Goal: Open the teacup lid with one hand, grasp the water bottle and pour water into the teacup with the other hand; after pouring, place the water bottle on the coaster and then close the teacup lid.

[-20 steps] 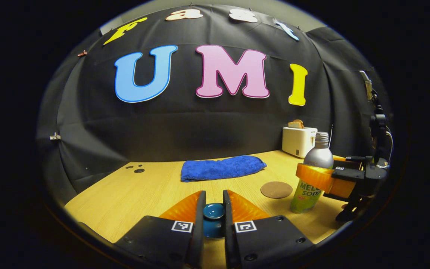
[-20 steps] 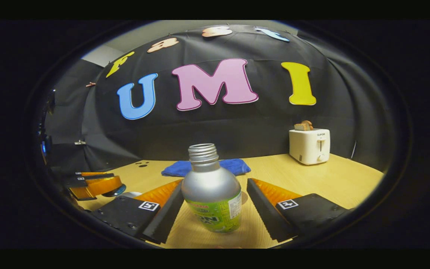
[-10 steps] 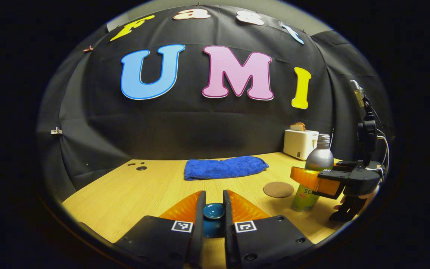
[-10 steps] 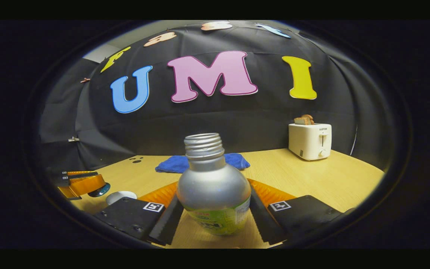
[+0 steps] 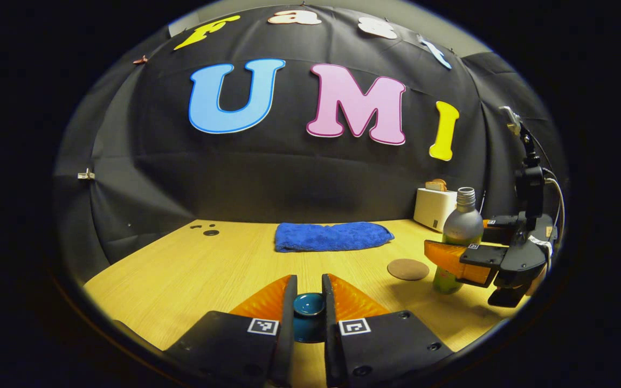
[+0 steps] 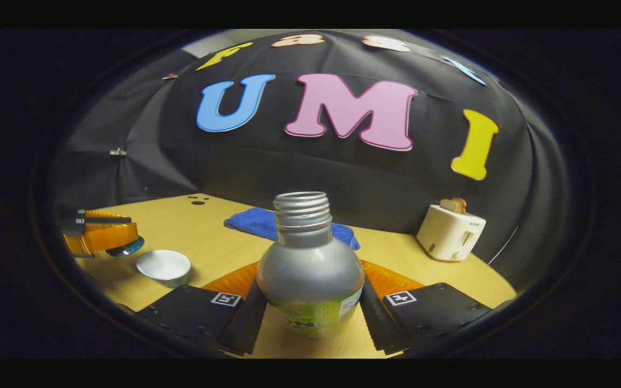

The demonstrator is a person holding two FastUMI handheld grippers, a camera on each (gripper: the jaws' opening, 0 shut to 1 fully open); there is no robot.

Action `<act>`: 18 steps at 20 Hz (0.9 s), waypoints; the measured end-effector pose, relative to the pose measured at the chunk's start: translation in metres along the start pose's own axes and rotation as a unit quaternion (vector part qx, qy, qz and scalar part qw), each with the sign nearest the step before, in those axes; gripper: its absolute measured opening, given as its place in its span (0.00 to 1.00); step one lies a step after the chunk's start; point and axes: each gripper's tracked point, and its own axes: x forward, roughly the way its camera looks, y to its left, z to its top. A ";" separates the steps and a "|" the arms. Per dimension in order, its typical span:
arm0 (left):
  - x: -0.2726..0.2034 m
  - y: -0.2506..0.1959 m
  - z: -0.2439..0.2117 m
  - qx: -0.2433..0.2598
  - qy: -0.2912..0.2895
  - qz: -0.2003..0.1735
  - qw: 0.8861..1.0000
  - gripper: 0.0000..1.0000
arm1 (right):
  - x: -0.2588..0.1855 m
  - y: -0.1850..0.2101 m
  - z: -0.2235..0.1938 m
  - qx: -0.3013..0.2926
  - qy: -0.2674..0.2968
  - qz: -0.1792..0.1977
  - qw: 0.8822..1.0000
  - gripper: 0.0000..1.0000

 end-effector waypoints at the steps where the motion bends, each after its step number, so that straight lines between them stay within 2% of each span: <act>1: -0.003 0.004 0.001 -0.001 -0.002 0.003 1.000 0.26 | 0.001 0.003 0.005 -0.027 -0.004 0.003 1.000 0.81; 8: -0.026 0.040 0.007 -0.005 -0.015 0.018 1.000 0.27 | 0.008 0.028 0.015 -0.187 -0.020 0.007 0.982 0.81; 13: -0.039 0.072 0.005 -0.012 -0.015 0.032 0.999 0.26 | 0.016 0.049 0.000 -0.304 -0.017 0.015 0.952 0.81; 16: -0.042 0.090 0.001 -0.015 -0.012 0.045 0.999 0.26 | 0.020 0.055 -0.009 -0.337 -0.015 0.025 0.941 0.81; 18: -0.041 0.098 -0.001 -0.020 -0.009 0.049 0.999 0.27 | 0.023 0.055 -0.007 -0.374 -0.023 0.020 0.927 0.81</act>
